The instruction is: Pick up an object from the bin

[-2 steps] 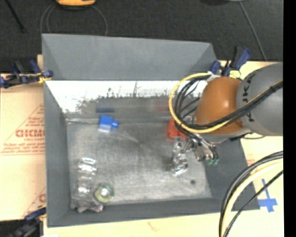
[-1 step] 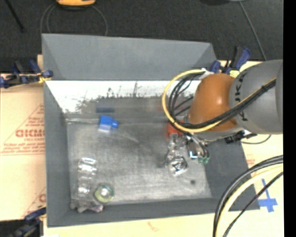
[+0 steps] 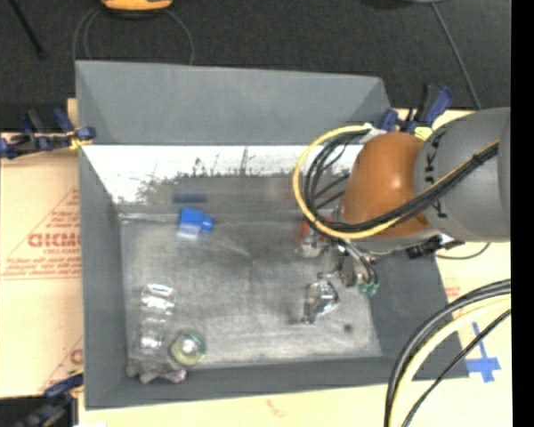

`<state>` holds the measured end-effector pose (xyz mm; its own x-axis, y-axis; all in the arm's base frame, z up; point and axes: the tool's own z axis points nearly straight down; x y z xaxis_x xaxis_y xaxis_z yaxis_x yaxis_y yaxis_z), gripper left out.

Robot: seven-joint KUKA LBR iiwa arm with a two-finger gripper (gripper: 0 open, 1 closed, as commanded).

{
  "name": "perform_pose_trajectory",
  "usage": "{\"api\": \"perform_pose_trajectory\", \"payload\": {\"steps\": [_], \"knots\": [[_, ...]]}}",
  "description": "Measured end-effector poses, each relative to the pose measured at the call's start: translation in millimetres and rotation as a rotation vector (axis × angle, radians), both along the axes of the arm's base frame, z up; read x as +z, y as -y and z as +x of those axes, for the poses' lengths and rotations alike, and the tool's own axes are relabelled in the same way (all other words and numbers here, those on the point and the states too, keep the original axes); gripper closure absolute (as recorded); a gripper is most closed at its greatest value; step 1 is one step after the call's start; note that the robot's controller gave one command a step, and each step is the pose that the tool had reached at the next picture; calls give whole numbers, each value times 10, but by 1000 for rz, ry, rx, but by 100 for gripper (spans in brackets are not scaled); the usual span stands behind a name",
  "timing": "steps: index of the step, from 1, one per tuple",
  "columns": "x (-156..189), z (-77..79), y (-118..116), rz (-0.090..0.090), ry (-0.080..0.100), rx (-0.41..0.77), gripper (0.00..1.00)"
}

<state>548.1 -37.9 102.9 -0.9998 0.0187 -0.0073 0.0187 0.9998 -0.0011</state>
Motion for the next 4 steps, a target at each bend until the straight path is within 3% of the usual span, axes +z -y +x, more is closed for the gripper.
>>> {"api": "perform_pose_trajectory", "payload": {"steps": [1,2,3,4], "knots": [[-295,-552,364,2,9,-97,0],[-258,-278,918,-2,2,-8,0],[-287,-294,579,-7,6,73,0],[-271,-278,572,-6,10,76,100]]}}
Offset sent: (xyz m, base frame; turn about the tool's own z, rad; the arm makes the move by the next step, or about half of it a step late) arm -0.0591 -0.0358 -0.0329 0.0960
